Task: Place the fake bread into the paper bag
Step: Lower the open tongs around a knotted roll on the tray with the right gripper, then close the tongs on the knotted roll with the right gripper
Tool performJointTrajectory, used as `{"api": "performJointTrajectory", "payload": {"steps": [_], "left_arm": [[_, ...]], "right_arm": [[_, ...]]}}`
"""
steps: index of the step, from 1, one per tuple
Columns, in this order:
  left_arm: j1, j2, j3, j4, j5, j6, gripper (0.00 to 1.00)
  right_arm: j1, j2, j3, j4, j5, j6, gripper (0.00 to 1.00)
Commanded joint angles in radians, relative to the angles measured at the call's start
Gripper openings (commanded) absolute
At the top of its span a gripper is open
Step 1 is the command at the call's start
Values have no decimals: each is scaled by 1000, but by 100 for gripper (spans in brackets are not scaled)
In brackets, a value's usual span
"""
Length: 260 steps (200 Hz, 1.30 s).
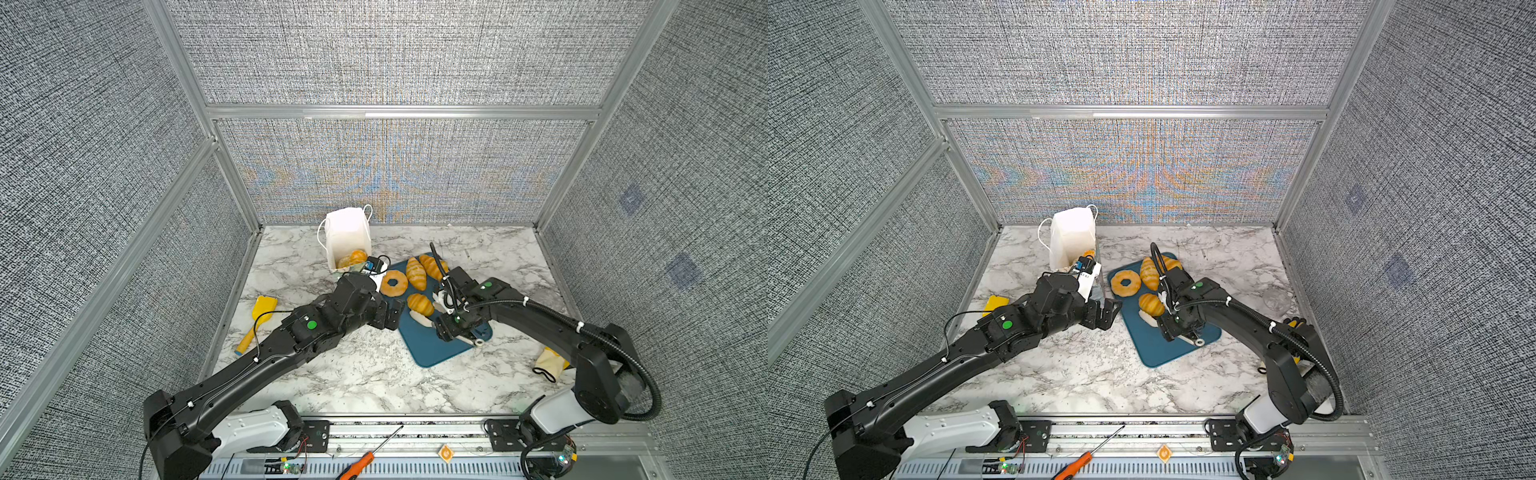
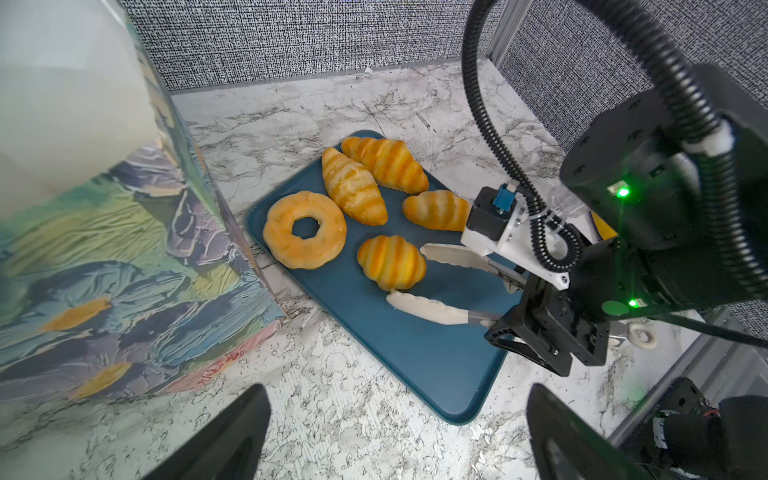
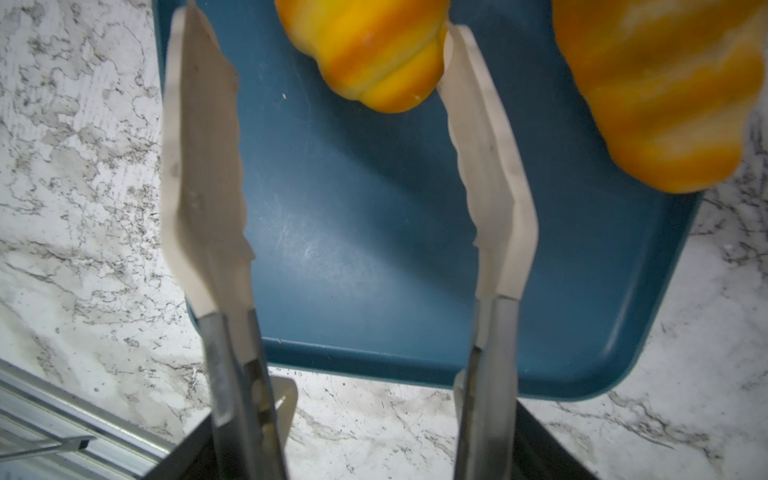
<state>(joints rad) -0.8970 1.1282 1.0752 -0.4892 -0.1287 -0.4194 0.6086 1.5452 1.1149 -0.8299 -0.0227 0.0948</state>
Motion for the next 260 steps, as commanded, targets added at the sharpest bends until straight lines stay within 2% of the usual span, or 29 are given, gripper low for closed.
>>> {"api": "performJointTrajectory", "payload": {"steps": [1, 111, 221, 260], "left_arm": [[0, 1, 9, -3, -3, 4, 98], [0, 12, 28, -21, -6, 11, 98], [0, -5, 20, -36, -20, -1, 98], [0, -18, 17, -43, -31, -3, 98]], "right_arm": [[3, 25, 16, -7, 33, -29, 76], [42, 107, 71, -13, 163, -24, 77], [42, 215, 159, 22, 143, -56, 77], [43, 222, 157, 4, 121, -56, 73]]}}
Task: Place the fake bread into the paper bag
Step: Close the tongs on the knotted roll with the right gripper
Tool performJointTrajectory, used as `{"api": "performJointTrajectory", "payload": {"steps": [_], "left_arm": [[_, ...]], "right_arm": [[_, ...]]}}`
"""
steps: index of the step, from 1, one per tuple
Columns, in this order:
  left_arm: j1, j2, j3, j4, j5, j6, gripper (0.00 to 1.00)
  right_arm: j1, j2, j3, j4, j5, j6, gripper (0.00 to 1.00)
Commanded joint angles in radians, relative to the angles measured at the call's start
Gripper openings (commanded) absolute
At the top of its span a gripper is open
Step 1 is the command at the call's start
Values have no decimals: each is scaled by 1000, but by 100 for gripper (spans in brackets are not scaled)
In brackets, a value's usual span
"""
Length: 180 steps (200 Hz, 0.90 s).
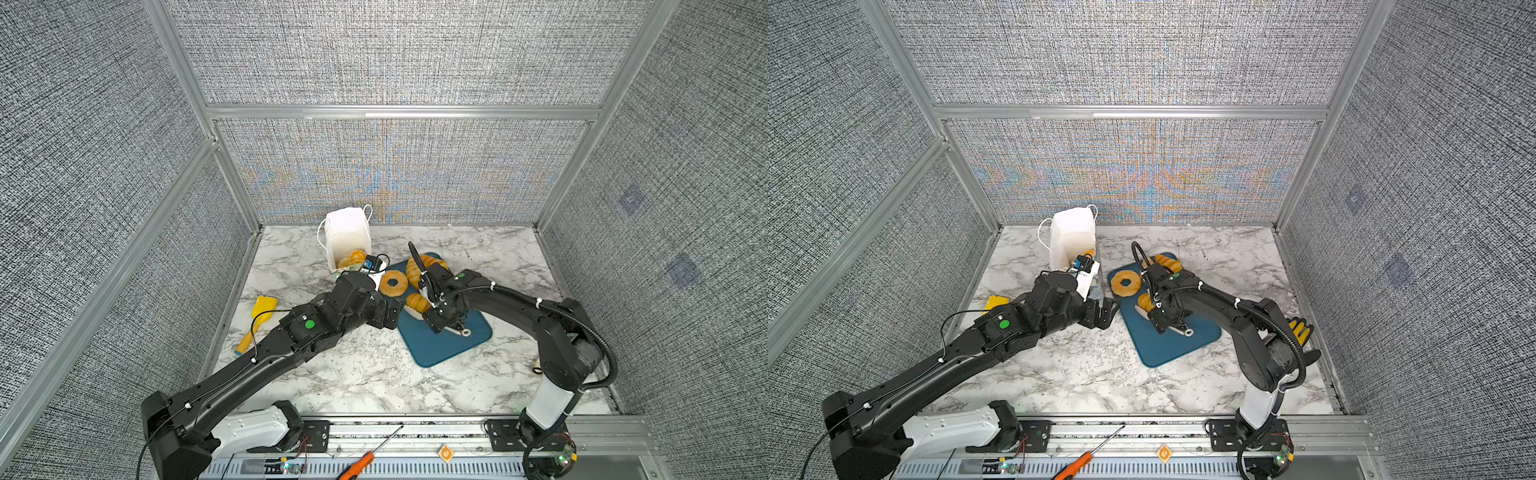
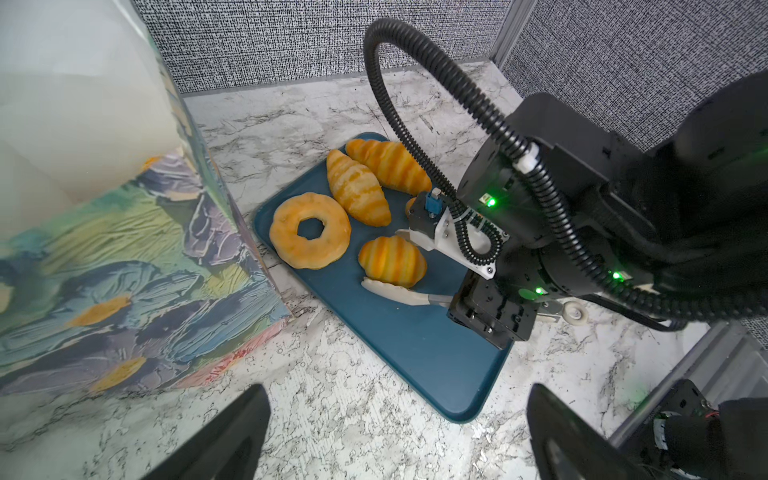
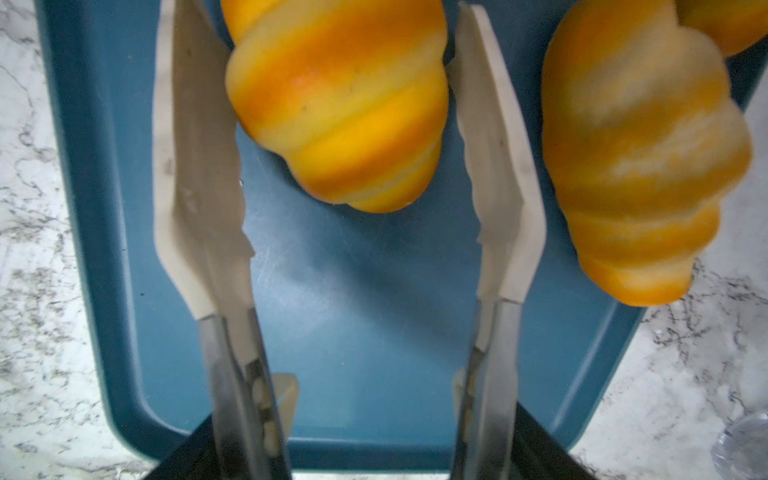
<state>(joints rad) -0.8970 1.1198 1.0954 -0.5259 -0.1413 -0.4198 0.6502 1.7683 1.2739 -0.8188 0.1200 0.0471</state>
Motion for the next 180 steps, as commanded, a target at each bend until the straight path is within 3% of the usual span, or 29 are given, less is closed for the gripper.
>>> {"api": "performJointTrajectory", "payload": {"steps": [1, 83, 180], "left_arm": [[0, -9, -3, -7, -18, -2, 98], [0, -40, -20, 0, -30, -8, 99], [0, -100, -27, -29, -80, -12, 99]], "right_arm": [[2, -3, -2, -7, -22, -9, 72], [1, -34, -16, -38, -58, -15, 55], [0, -105, -31, -36, -106, 10, 49]]}}
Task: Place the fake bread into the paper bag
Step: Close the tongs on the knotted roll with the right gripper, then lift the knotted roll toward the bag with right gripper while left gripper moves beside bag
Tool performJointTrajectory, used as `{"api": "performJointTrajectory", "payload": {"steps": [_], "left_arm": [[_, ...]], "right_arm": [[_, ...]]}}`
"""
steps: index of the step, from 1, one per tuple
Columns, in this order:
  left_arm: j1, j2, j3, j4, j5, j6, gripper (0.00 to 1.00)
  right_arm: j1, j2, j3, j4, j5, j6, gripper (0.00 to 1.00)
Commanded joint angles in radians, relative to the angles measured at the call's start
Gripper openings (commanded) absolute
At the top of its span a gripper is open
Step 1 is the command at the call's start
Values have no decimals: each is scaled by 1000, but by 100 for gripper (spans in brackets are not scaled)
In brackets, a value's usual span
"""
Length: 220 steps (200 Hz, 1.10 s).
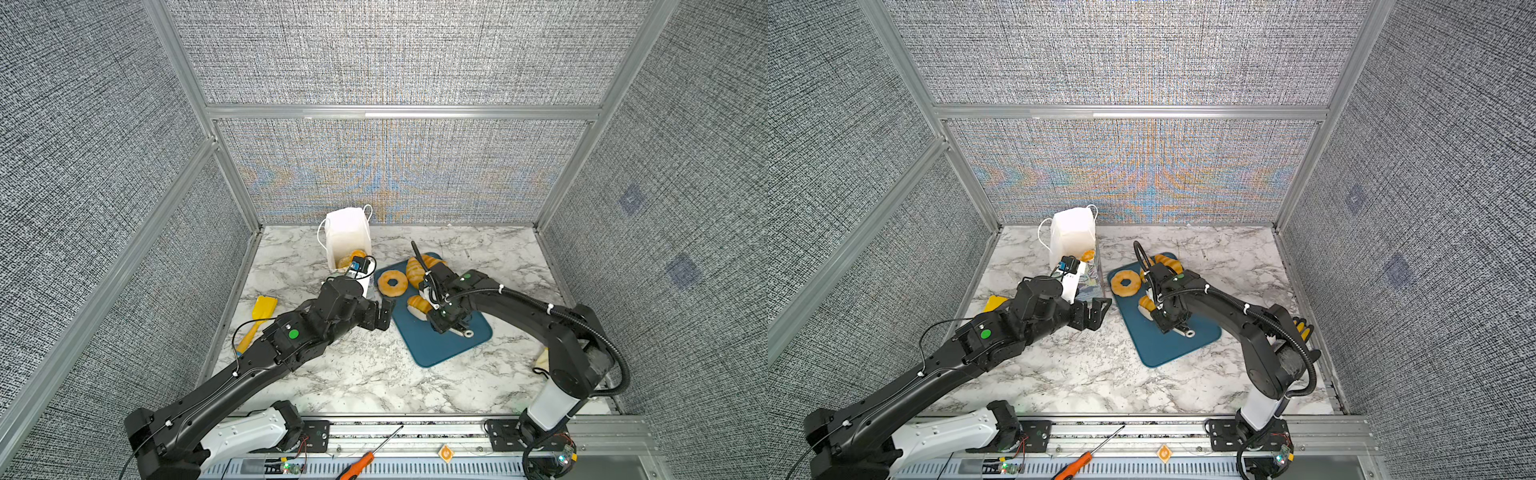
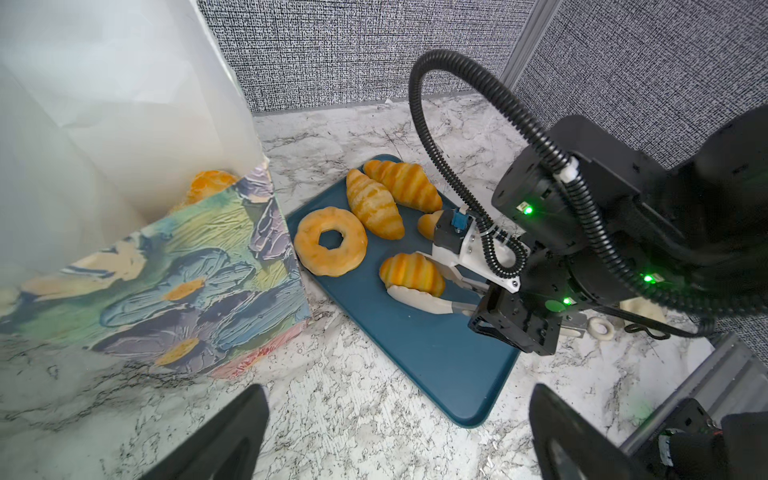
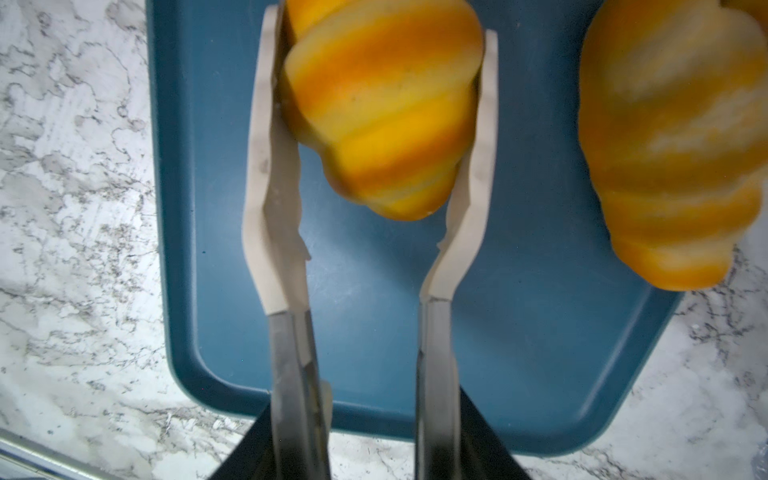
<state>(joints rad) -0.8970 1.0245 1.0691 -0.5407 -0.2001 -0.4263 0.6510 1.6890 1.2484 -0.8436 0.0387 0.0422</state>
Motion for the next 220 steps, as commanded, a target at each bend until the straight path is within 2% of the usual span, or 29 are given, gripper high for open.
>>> {"api": "performJointTrajectory", "payload": {"steps": [1, 103, 220], "left_arm": [[0, -5, 0, -16, -22, -6, 99], [1, -12, 36, -59, -78, 27, 99], [7, -19, 119, -116, -166, 86, 99]], "right_arm": [[0, -27, -6, -11, -26, 15, 49], [3, -133, 32, -53, -40, 41, 49], [39, -173, 211, -123, -26, 50, 49]]}}
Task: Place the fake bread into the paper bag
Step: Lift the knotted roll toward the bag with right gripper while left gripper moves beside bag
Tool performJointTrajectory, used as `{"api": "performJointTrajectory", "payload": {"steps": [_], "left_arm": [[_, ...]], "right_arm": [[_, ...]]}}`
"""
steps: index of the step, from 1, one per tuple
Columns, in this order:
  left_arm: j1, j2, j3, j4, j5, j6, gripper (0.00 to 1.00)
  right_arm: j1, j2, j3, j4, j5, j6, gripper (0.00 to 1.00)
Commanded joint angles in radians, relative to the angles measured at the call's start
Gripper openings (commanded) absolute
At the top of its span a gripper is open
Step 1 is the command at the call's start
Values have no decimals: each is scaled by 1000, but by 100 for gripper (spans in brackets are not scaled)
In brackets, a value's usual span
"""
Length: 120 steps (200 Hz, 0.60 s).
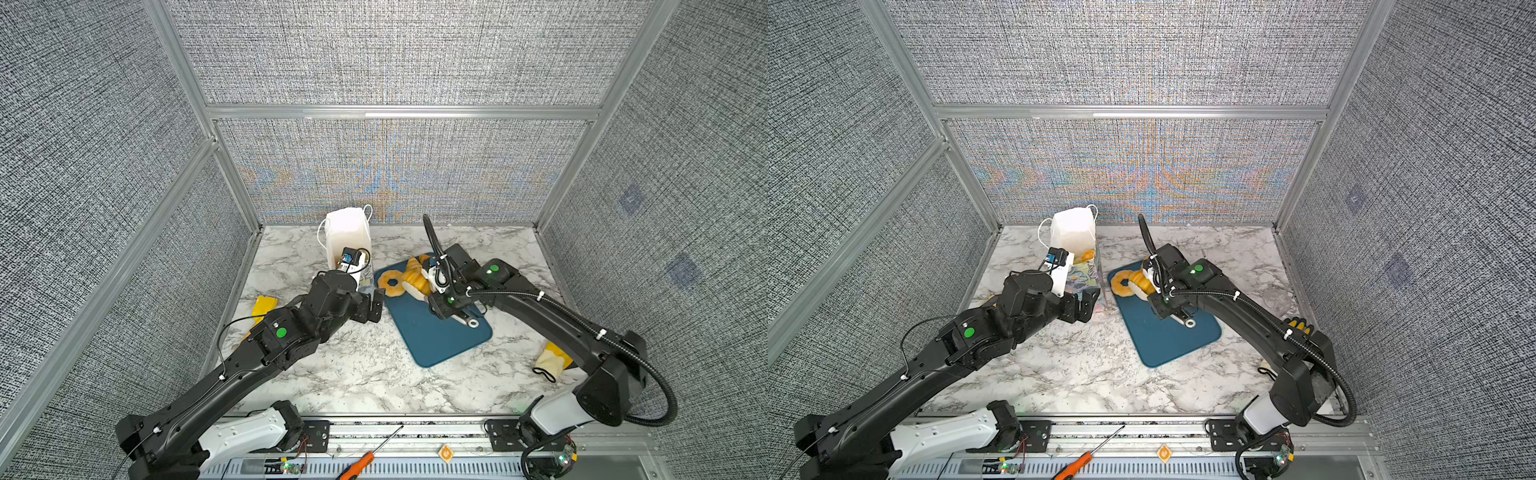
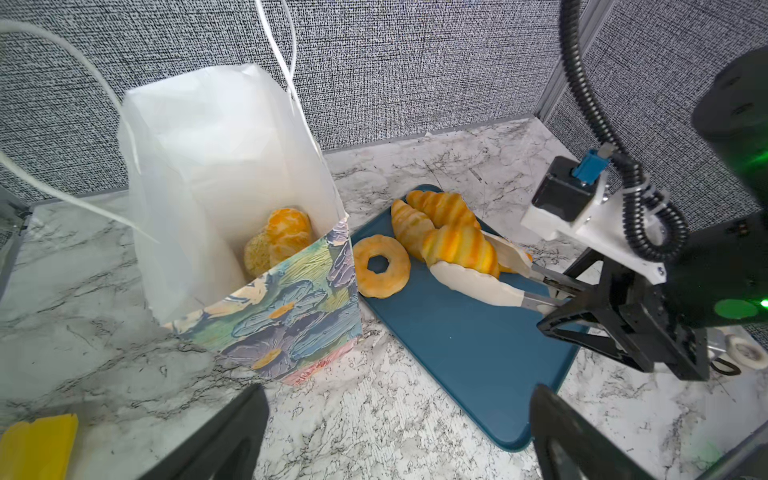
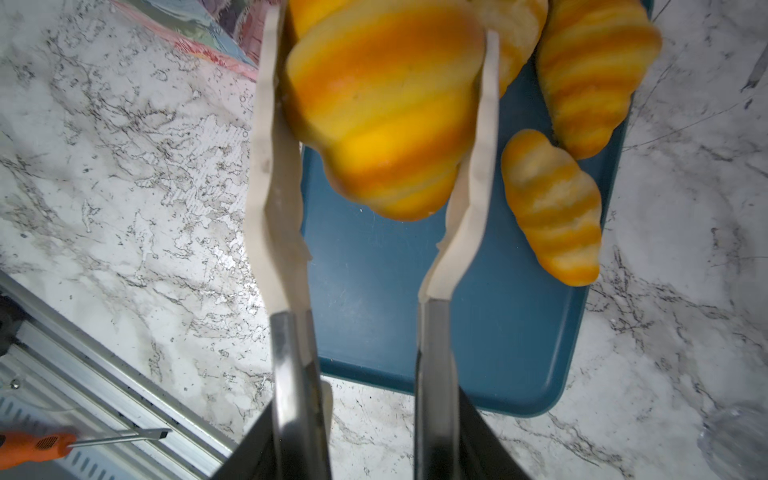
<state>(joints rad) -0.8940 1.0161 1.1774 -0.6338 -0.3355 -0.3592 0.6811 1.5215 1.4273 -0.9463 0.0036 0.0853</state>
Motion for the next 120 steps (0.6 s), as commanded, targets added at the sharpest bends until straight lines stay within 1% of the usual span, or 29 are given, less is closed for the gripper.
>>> {"api": "performJointTrajectory", "payload": {"steps": [1, 63, 120], "left_arm": [[5, -13, 11, -23, -32, 19, 99], [18, -42, 16, -16, -77, 17, 99], [36, -51, 47, -1, -95, 46, 99]], "right_arm": [[9, -6, 36, -22, 9, 7, 49], [42, -7, 165, -40, 19, 3, 49], [78, -8, 266, -4, 22, 6, 49]]}}
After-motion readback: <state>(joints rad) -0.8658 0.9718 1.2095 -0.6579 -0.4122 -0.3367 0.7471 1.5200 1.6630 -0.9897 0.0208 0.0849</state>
